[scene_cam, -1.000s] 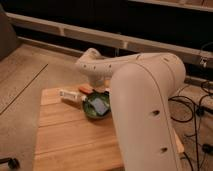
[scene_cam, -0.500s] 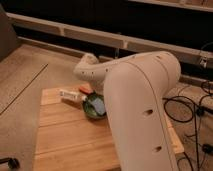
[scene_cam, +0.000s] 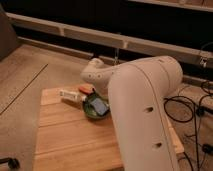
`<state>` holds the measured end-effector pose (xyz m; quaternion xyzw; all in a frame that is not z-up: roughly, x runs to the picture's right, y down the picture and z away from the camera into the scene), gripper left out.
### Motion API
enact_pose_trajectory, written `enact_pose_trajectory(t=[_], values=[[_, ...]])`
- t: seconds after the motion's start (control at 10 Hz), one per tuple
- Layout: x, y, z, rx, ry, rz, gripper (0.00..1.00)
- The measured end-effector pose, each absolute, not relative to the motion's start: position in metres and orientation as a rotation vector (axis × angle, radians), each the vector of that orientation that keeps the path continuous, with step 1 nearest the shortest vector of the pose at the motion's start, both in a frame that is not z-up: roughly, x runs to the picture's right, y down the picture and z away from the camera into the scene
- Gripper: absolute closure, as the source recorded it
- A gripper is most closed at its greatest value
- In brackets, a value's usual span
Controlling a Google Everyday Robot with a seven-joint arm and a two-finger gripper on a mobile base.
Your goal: Push the ceramic bowl across the table
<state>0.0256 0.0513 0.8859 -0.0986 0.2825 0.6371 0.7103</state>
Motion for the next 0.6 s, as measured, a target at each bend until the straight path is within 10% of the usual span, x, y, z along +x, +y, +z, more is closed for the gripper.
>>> enact_pose_trajectory(t=[0.6], values=[[0.089,0.078,0.901,-0.231,0.741,1.444,1.00]])
